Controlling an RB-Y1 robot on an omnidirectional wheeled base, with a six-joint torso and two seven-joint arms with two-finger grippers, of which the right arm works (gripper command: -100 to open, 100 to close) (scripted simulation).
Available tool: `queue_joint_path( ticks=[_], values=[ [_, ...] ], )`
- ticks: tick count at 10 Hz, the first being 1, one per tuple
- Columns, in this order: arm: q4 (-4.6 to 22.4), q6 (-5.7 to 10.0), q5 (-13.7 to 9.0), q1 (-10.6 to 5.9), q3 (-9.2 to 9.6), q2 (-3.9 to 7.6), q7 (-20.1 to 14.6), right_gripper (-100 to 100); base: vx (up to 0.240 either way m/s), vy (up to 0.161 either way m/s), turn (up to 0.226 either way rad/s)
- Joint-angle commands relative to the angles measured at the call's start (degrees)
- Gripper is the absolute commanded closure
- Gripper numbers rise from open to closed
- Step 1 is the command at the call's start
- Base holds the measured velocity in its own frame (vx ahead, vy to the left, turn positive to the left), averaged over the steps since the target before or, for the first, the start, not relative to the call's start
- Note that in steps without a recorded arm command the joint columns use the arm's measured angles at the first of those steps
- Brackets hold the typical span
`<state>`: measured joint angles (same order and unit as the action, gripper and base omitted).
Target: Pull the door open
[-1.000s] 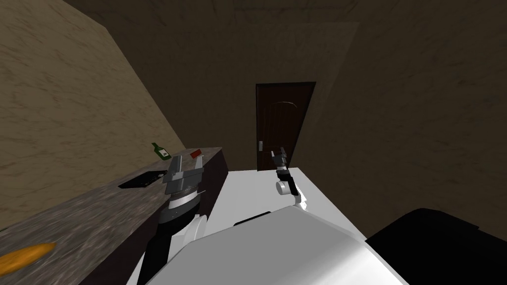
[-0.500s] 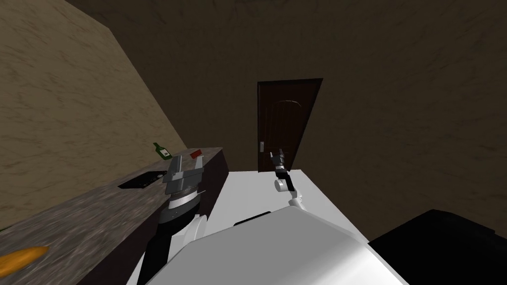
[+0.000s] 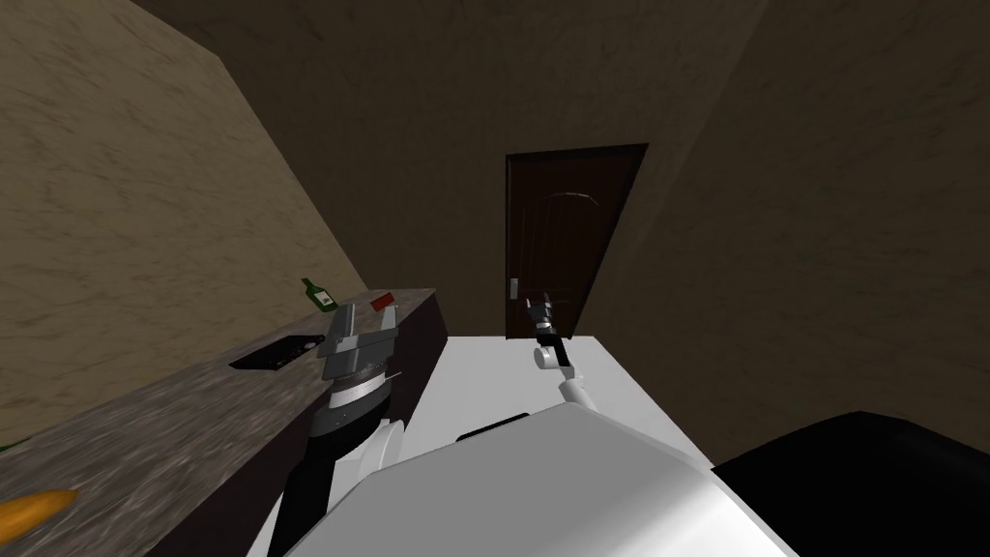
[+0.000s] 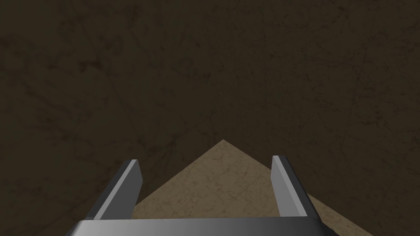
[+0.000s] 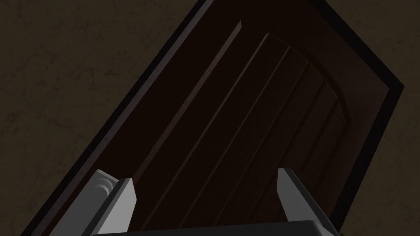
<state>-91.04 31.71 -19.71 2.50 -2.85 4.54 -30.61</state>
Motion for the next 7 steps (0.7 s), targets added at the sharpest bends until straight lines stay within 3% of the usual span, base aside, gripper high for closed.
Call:
queue_joint_path(
  ticks=[1, 2, 6, 7],
  values=[
    [2.9, 0.17, -1.7, -1.62, -0.27, 0.22, -1.7, -100, 0.086, -0.049, 0.085],
    [3.6, 0.17, -1.7, -1.62, -0.27, 0.22, -1.7, -100, 0.055, -0.043, 0.037],
    [12.1, -0.02, -6.2, -6.22, -1.16, 0.65, -5.7, -100, 0.066, -0.047, 0.071],
    [12.1, -0.02, -6.2, -6.22, -1.16, 0.65, -5.7, -100, 0.065, -0.036, 0.02]
  ],
)
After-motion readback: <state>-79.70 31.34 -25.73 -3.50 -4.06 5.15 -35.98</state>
